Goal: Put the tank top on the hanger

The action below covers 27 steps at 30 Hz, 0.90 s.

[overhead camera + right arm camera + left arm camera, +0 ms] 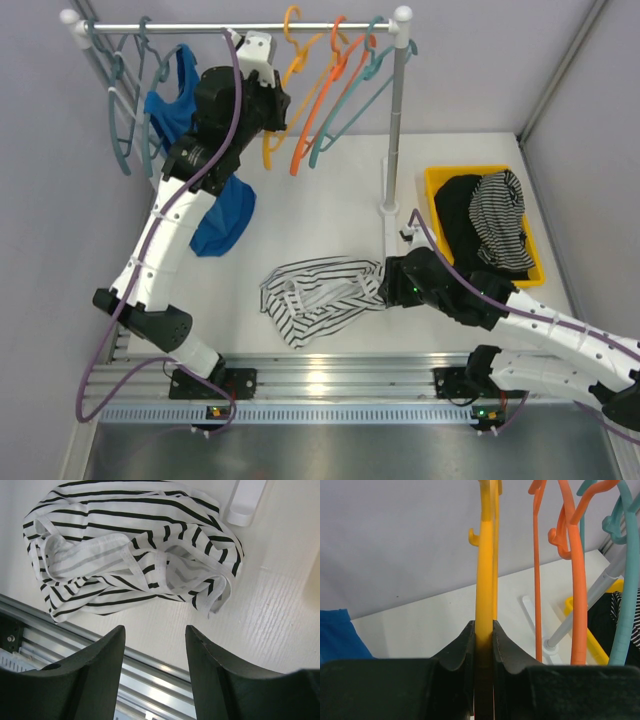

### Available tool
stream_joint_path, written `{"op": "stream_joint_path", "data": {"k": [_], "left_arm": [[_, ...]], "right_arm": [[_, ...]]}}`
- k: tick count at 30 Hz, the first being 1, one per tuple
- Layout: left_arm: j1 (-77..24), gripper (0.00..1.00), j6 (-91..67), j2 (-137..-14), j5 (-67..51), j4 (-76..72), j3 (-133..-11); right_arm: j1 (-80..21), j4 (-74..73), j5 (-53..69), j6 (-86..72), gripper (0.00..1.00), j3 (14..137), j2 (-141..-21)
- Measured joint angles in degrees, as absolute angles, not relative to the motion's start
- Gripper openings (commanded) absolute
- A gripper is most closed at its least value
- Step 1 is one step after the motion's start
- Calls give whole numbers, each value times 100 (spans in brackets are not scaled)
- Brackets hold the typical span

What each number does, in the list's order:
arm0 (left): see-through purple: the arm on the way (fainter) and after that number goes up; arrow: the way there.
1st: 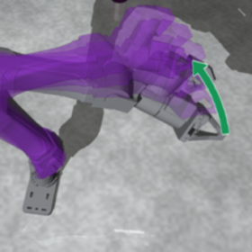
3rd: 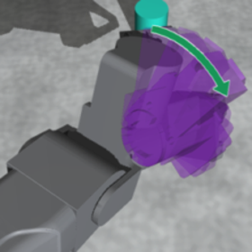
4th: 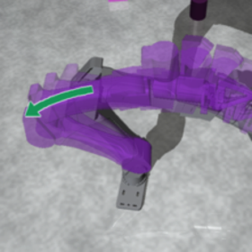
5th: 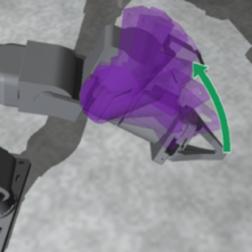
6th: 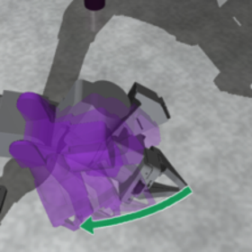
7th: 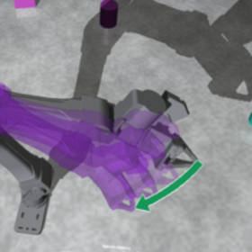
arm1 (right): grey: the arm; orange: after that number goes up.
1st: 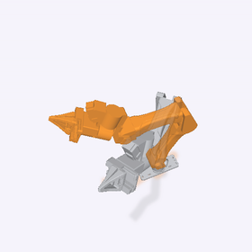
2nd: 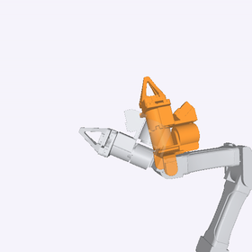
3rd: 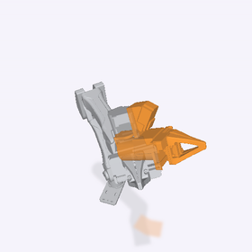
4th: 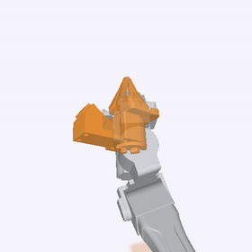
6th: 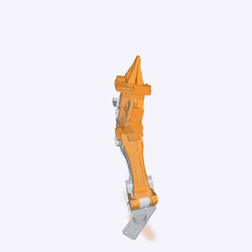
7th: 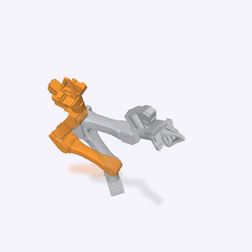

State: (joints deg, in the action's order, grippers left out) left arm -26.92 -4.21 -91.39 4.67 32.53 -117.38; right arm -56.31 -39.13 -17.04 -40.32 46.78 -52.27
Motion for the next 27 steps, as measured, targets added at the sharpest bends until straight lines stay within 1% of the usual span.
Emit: {"op": "stream_joint_path", "data": {"k": [8,17,27], "left_arm": [[-2692,0,-250,-8879,773,2897,-11437],[-2692,0,-134,-7953,893,2307,-10228],[-2692,0,67,-7279,1138,1918,-9317]], "right_arm": [[-5631,-3903,-1682,-4027,52,4678,-5290],[-5631,-3883,-1643,-4010,52,4678,-5395],[-5631,-3822,-1632,-4003,51,4589,-5415]]}}
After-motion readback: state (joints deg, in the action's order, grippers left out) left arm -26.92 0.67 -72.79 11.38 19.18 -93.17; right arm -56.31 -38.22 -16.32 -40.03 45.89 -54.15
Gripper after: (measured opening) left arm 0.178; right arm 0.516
